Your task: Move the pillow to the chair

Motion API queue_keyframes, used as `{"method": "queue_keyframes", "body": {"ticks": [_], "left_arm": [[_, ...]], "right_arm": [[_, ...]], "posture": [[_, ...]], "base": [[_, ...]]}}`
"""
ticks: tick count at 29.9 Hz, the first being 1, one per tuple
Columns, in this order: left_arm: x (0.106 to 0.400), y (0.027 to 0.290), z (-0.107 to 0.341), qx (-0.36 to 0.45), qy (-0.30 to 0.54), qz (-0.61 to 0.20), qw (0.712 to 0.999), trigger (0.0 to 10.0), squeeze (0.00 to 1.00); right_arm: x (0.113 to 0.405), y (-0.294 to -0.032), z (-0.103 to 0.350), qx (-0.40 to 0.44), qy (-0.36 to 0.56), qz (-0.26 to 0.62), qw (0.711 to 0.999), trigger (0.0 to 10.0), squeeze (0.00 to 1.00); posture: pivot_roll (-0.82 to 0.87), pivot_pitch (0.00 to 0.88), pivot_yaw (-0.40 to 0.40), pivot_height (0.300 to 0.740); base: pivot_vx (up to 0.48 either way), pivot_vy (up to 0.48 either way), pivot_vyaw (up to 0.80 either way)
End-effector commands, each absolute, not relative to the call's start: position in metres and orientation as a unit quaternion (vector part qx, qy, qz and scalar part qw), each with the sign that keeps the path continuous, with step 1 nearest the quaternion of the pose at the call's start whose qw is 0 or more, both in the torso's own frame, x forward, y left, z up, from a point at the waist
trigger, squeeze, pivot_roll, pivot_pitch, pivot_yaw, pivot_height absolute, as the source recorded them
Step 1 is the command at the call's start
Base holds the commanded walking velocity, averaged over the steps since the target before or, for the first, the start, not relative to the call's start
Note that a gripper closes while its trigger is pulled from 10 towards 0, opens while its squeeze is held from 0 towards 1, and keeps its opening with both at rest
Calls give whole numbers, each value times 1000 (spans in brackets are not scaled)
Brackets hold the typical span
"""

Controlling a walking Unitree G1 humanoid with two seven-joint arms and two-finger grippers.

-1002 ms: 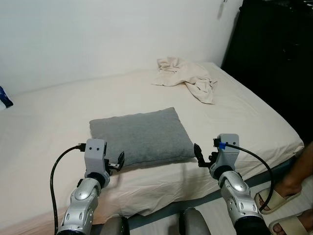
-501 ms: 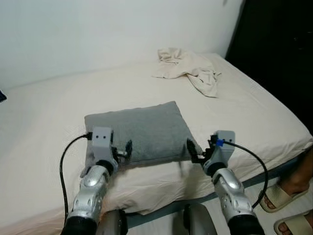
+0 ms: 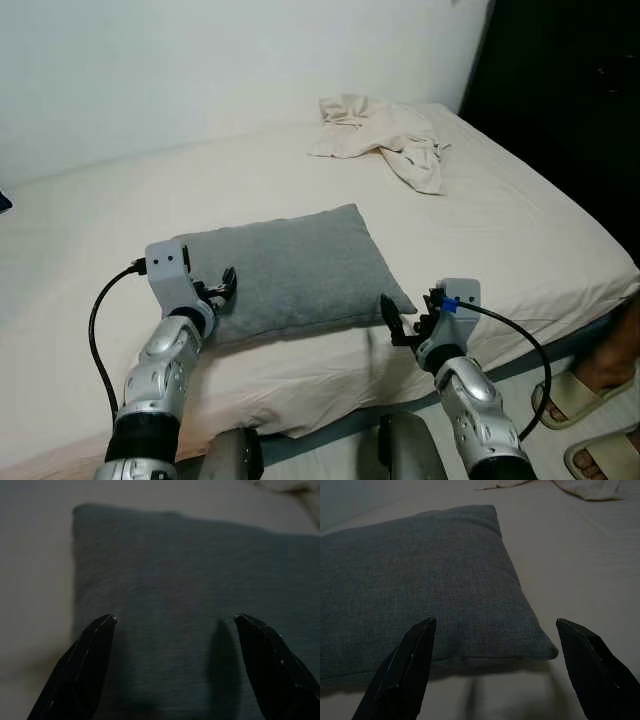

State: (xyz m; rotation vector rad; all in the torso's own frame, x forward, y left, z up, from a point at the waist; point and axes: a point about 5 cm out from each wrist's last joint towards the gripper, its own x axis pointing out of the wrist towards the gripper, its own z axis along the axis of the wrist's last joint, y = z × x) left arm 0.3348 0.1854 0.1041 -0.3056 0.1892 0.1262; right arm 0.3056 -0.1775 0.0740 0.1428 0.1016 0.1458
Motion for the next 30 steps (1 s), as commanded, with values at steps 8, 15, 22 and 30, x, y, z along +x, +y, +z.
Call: {"method": "queue_keyframes", "body": {"ticks": [8,15,22,30], "left_arm": [[332,205,88,-123,157,155,968,10000,0],[330,199,64,-194,249,147,937,10000,1000],[328,183,54,-301,323,82,894,10000,1000],[325,176,49,-362,348,50,863,10000,0]], "right_arm": [[298,-173,71,76,60,73,993,10000,0],[292,-174,70,74,65,64,993,10000,0],[288,-176,68,72,69,57,993,10000,0],[286,-176,69,73,72,53,993,10000,0]], "posture": [[-88,176,92,596],[-100,198,97,596],[-101,211,99,596],[-104,218,97,596]], "base": [[0,0,0],[0,0,0],[0,0,0],[0,0,0]]}}
